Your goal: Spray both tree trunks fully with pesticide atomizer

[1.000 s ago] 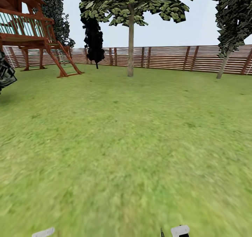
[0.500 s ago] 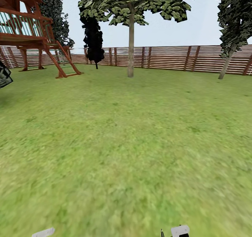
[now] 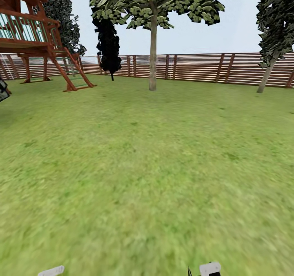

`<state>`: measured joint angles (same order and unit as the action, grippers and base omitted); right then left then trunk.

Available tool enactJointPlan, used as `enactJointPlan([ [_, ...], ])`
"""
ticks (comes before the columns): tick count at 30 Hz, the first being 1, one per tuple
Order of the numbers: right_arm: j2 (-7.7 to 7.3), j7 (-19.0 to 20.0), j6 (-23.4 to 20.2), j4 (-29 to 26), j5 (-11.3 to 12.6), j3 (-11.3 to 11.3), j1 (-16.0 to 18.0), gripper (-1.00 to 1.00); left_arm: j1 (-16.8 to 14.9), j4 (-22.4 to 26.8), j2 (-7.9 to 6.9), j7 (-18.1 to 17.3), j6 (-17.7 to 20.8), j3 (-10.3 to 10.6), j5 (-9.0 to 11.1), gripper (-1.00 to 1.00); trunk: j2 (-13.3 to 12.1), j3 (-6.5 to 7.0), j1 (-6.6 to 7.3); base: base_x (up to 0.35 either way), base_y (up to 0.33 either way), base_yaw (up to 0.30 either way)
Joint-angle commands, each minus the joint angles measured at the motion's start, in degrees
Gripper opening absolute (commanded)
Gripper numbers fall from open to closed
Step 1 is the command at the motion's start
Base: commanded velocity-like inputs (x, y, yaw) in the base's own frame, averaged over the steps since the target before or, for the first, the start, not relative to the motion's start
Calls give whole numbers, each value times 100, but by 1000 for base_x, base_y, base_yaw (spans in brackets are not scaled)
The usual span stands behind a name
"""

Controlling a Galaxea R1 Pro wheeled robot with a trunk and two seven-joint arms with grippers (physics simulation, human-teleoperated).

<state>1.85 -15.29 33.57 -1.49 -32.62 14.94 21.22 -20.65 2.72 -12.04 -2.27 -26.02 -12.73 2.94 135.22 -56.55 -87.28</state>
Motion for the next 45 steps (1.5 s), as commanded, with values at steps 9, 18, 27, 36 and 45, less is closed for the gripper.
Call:
enactJointPlan([
  [9,0,0,0,0,-2,0,-1,100,0,1,-2,-1,0,-1,-4,-100,0,0,0,335,0,0],
  [18,0,0,0,0,-3,0,0,100,0,1,0,-1,5,-1,4,-100,0,0,0,335,0,0],
  [27,0,0,0,0,-3,0,-1,100,0,1,-5,-1,5,-1,4,-100,0,0,0,338,0,0],
  [36,0,0,0,0,-1,0,0,100,0,6,-9,-1,8,-1,4,-100,0,0,0,339,0,0],
  [45,0,0,0,0,-2,0,2,100,0,2,-9,-1,6,-1,4,-100,0,0,0,339,0,0],
])
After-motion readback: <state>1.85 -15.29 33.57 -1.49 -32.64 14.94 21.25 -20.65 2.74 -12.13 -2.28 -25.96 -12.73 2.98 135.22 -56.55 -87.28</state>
